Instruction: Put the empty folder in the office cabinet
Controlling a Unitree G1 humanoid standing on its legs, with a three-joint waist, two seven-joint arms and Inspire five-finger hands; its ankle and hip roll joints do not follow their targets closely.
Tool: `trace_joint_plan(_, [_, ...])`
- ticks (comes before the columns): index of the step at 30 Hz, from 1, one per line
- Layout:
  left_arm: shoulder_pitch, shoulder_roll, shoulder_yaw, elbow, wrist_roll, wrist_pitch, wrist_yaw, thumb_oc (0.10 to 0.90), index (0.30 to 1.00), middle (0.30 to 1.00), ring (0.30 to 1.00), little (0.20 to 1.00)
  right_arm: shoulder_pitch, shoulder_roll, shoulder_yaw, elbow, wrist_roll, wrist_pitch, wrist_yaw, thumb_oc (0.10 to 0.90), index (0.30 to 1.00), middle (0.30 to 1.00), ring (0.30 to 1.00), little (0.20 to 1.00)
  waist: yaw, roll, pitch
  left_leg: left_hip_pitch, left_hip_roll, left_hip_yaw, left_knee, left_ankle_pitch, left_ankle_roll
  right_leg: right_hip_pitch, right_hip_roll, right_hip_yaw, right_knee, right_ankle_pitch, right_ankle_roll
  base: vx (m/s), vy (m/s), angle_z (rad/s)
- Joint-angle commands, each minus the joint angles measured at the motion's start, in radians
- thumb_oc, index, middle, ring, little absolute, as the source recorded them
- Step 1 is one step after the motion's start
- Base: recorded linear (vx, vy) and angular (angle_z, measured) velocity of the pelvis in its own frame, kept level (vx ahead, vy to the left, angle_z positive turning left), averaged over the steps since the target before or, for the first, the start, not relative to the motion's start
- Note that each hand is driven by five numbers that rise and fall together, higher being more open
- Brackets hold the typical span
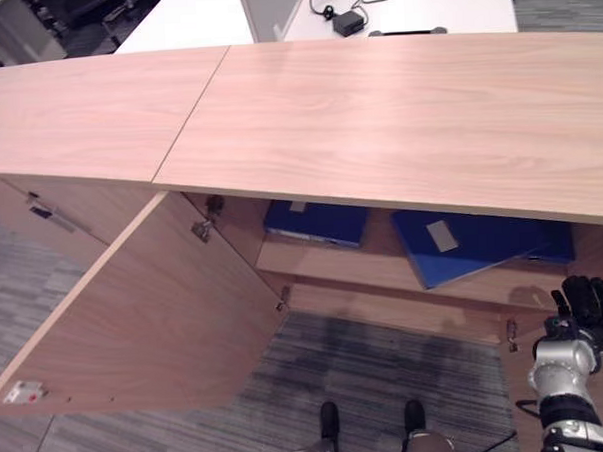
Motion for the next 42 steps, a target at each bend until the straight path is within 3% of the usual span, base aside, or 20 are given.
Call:
trace_joint_plan(1, [-0.089,-0.084,0.032,-0.003,-0.010,-0.054,0.007,0.800,0.900,0.900,0.900,0.900,-0.023,-0.096,0.023,-0.124,-0.180,-0.043,0.045,0.400,0.300,0.300,0.300,0.300,0.015,-0.033,-0.049,0.092,-0.022,-0.017,-0.008,-0.173,-0.003,-0.035,-0.007,-0.045,0.030,-0.015,0.036,0.02,-0.008,-0.19])
trace_joint_plan(4, [-0.100,-0.086,0.057,0.004,0.003,-0.057,0.010,0.800,0.900,0.900,0.900,0.900,0.041,-0.123,0.100,-0.199,-0.402,0.045,0.052,0.400,0.300,0.300,0.300,0.300,0.004,-0.046,-0.053,0.107,-0.016,0.000,-0.008,-0.179,-0.004,-0.029,-0.003,-0.038,0.029,-0.013,0.035,0.04,-0.014,-0.15])
trace_joint_plan(5, [-0.099,-0.087,0.058,0.004,0.004,-0.057,0.010,0.800,0.900,0.900,0.900,0.900,0.041,-0.121,0.101,-0.203,-0.406,0.047,0.049,0.400,0.300,0.300,0.300,0.300,0.004,-0.045,-0.053,0.107,-0.016,0.001,-0.008,-0.179,-0.004,-0.029,-0.003,-0.037,0.030,-0.014,0.035,0.03,-0.025,-0.10])
trace_joint_plan(6, [-0.104,-0.086,0.067,0.004,0.007,-0.062,0.008,0.800,0.900,0.900,0.900,0.900,0.056,-0.151,0.135,-0.223,-0.533,0.088,0.054,0.400,0.300,0.300,0.300,0.300,0.003,-0.050,-0.052,0.112,-0.013,0.004,-0.008,-0.181,-0.003,-0.028,0.000,-0.034,0.034,-0.016,0.034,0.02,-0.017,-0.12])
trace_joint_plan(8, [-0.104,-0.087,0.069,0.003,0.011,-0.066,0.006,0.800,0.900,0.900,0.900,0.900,0.061,-0.166,0.151,-0.227,-0.595,0.106,0.056,0.400,0.300,0.300,0.300,0.300,0.004,-0.052,-0.051,0.115,-0.012,0.005,-0.008,-0.182,-0.002,-0.028,0.000,-0.033,0.037,-0.017,0.033,0.02,-0.022,-0.10])
trace_joint_plan(9, [-0.107,-0.081,0.071,0.000,0.025,-0.069,0.000,0.800,0.900,0.900,0.900,0.900,0.067,-0.213,0.183,-0.216,-0.746,0.147,0.055,0.400,0.300,0.300,0.300,0.300,0.007,-0.056,-0.048,0.118,-0.010,0.006,-0.008,-0.183,-0.001,-0.029,0.000,-0.033,0.042,-0.019,0.033,0.02,-0.030,-0.05])
trace_joint_plan(14, [-0.110,-0.070,0.061,0.000,0.067,-0.085,-0.013,0.800,0.900,0.900,0.900,0.900,0.047,-0.316,0.285,-0.183,-1.036,0.204,0.065,0.400,0.300,0.300,0.300,0.300,0.021,-0.064,-0.037,0.120,-0.007,-0.003,-0.008,-0.184,0.000,-0.030,-0.001,-0.036,0.047,-0.024,0.037,0.00,-0.019,0.02])
trace_joint_plan(20, [-0.118,-0.064,0.043,0.004,0.083,-0.087,0.000,0.800,0.900,0.900,0.900,0.900,-0.013,-0.330,0.384,-0.120,-1.083,0.216,0.095,0.400,0.300,0.300,0.300,0.300,0.037,-0.071,-0.023,0.113,-0.007,-0.012,-0.008,-0.181,0.000,-0.034,-0.004,-0.042,0.050,-0.024,0.039,-0.02,-0.024,0.07])
trace_joint_plan(29, [-0.111,-0.056,0.001,-0.011,0.090,-0.094,0.008,0.800,0.900,0.900,0.900,0.900,-0.109,-0.271,0.497,-0.013,-1.051,0.220,0.118,0.400,0.300,0.300,0.300,0.300,0.071,-0.071,0.000,0.094,-0.012,-0.032,-0.008,-0.169,0.001,-0.042,-0.011,-0.054,0.048,-0.019,0.039,-0.02,-0.008,0.09])
trace_joint_plan(42, [-0.145,-0.019,-0.072,-0.083,0.074,-0.116,0.042,0.800,0.900,0.900,0.900,0.900,-0.350,-0.285,0.576,0.160,-1.010,0.239,0.067,0.400,0.300,0.300,0.300,0.300,0.122,-0.039,0.116,0.009,-0.027,-0.066,0.004,-0.132,0.009,-0.129,-0.042,-0.058,0.081,0.003,0.041,-0.08,0.007,0.08])
